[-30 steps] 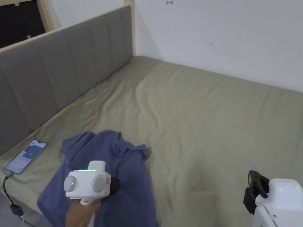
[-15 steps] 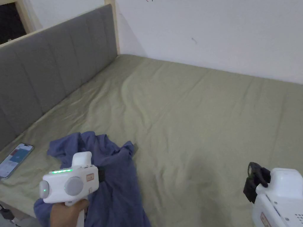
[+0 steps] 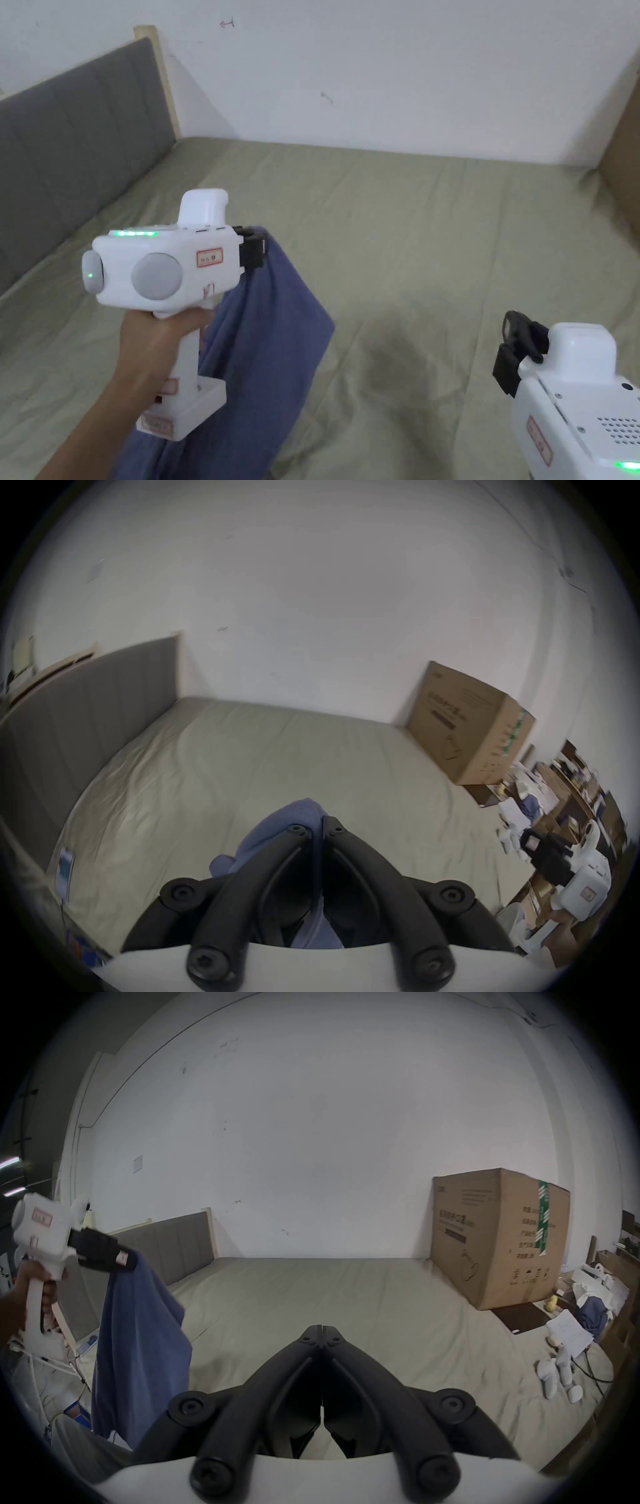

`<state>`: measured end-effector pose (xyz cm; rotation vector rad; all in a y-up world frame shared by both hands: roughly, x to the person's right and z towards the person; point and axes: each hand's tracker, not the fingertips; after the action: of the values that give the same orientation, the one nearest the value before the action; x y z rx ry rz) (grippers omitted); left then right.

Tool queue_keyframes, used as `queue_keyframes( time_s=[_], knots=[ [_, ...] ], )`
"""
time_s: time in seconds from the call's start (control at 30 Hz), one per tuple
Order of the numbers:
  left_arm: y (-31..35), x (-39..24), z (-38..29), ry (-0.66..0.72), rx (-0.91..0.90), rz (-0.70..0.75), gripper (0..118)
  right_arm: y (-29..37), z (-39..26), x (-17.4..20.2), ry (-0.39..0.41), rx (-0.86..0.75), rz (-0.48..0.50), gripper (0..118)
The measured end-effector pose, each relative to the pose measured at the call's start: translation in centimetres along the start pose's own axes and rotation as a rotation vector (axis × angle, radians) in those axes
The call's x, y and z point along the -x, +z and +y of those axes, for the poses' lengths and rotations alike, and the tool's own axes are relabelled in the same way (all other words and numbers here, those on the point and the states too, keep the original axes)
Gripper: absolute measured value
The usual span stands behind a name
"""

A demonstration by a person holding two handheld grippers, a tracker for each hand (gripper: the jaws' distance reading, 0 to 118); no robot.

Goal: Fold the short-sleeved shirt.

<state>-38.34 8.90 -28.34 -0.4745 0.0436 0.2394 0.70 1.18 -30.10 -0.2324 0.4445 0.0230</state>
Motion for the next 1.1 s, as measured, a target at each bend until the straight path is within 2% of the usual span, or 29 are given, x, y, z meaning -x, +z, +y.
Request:
queue_keyframes(
  time_s=[0.3,0.43,0.6,0.87,1.0,1.1],
  knots=[
    [-3.5,-14.5,3.5,-0.19,-0.034,-0.219,4,4.0,1.1,-5.3,0.003,-0.061,-0.151,0],
    [-5.6,-18.1,2.7,-0.192,-0.007,-0.302,4,5.2,1.0,-7.1,-0.006,-0.062,-0.197,0],
    [-8.8,-21.1,-1.5,-0.168,0.097,-0.406,4,5.9,0.5,-9.1,-0.024,-0.047,-0.251,0],
    [-14.8,-18.7,-13.6,-0.225,0.424,-0.312,4,5.9,-1.0,-10.1,-0.036,-0.008,-0.289,0],
    [-17.0,-16.8,-19.3,-0.302,0.549,-0.166,4,5.7,-1.6,-9.8,-0.043,0.023,-0.276,0],
    [-18.0,-15.3,-21.8,-0.265,0.624,-0.129,4,5.6,-1.8,-9.4,-0.05,0.028,-0.269,0]
  ],
)
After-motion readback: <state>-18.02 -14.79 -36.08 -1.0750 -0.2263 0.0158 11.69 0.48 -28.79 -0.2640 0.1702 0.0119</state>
